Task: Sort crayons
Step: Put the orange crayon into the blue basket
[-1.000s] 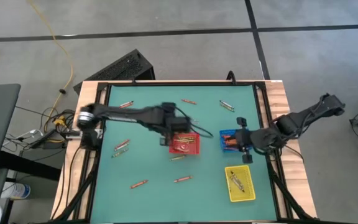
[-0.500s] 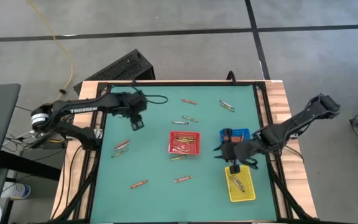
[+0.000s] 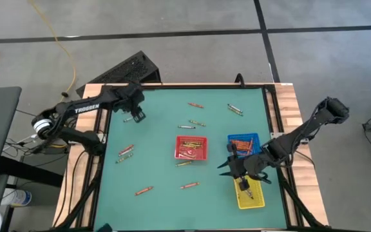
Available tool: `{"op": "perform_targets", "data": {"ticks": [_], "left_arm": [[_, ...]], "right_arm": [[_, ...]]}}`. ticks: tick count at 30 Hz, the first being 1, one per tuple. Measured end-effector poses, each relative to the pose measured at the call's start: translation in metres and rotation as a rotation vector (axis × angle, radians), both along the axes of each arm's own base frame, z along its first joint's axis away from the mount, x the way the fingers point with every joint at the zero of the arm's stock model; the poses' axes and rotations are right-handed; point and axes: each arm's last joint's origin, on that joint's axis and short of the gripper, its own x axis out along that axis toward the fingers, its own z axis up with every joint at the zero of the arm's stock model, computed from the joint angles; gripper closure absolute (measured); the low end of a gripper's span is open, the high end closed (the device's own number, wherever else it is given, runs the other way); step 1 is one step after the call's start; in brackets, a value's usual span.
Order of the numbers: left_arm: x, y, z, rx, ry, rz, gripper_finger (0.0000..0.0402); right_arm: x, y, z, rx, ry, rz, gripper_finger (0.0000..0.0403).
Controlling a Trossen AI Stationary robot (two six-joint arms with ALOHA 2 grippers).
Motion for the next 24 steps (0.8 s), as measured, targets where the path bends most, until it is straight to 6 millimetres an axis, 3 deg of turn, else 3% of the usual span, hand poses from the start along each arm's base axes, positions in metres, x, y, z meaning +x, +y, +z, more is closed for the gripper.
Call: {"op": "perform_targets", "data": {"ticks": [5,11,15,24], "left_arm": [[-0.021,0.023,0.002,-0.023,-0.099,0.131,0.0244],[-0.04,0.035,0.001,-0.112,-0.229,0.258,0.0244],[-0.04,0.038,-0.005,-0.142,-0.217,0.265,0.0244],[-0.025,0.041,-0.045,-0.291,-0.093,0.198,0.0245]], "right_arm": [[0.001,-0.003,0.0,0.002,0.002,-0.016,0.0285],[0.001,-0.003,0.0,0.002,0.003,-0.015,0.0285],[0.001,-0.003,0.0,0.002,0.003,-0.016,0.0285],[0.001,-0.003,0.0,0.008,0.004,-0.018,0.0285]]}}
